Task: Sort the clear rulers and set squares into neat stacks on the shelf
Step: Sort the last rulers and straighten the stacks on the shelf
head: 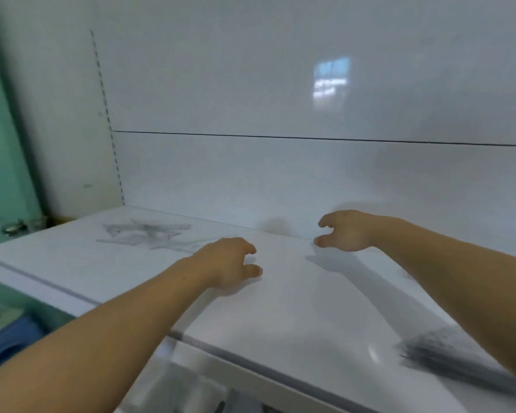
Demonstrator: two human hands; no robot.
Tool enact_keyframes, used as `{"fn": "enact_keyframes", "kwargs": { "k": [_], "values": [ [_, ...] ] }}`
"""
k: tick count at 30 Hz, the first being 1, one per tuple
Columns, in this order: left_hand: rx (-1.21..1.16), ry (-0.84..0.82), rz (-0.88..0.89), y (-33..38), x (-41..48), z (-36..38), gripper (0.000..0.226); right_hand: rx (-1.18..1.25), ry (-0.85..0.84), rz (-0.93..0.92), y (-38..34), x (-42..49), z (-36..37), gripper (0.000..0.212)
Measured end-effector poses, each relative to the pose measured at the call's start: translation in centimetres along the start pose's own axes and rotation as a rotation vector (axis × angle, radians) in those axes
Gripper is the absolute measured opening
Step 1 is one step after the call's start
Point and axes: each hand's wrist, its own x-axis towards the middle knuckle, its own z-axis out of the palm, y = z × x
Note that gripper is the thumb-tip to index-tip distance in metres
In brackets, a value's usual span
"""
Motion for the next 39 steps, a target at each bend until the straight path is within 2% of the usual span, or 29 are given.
{"fn": "enact_keyframes", "kwargs": {
  "k": [8,14,22,26,29,31,33,34,37,39],
  "values": [
    [-0.016,0.023,-0.299,-20.9,-8.2,-3.8,0.058,0.039,-0.019,-0.247,-22.2,7.2,3.2,0.066],
    [-0.072,0.008,-0.346,-30.2,-9.4,-5.1,0.057,0.099,-0.021,-0.246,-31.1,11.7,5.2,0.067],
    [-0.123,0.068,-0.226,-34.4,-2.2,-4.2,0.051,0.035,-0.092,-0.161,-32.7,18.7,6.2,0.069],
    [-0.09,0.081,-0.118,-36.1,3.5,-4.1,0.052,0.078,-0.113,-0.288,-33.4,21.7,5.0,0.047],
    [-0.022,-0.046,-0.039,-36.7,7.3,-4.4,0.06,0.148,-0.159,-0.319,-34.0,23.1,4.7,0.03],
    [-0.022,-0.117,0.009,-36.9,8.8,-4.6,0.057,0.147,-0.167,-0.309,-34.0,23.9,4.5,0.025],
    [-0.046,-0.124,0.066,-37.4,9.4,-4.6,0.054,0.131,-0.158,-0.284,-33.7,24.3,4.4,0.018],
    [-0.046,-0.12,0.096,-37.8,9.5,-4.6,0.054,0.122,-0.147,-0.261,-33.4,24.4,4.3,0.018],
    [-0.036,-0.112,0.15,-38.9,9.8,-4.9,0.048,0.068,-0.126,-0.14,-32.6,24.2,4.2,0.041],
    [-0.052,-0.077,0.138,-39.5,10.4,-5.0,0.042,0.065,-0.117,-0.075,-32.3,24.1,4.3,0.042]
  ]
}}
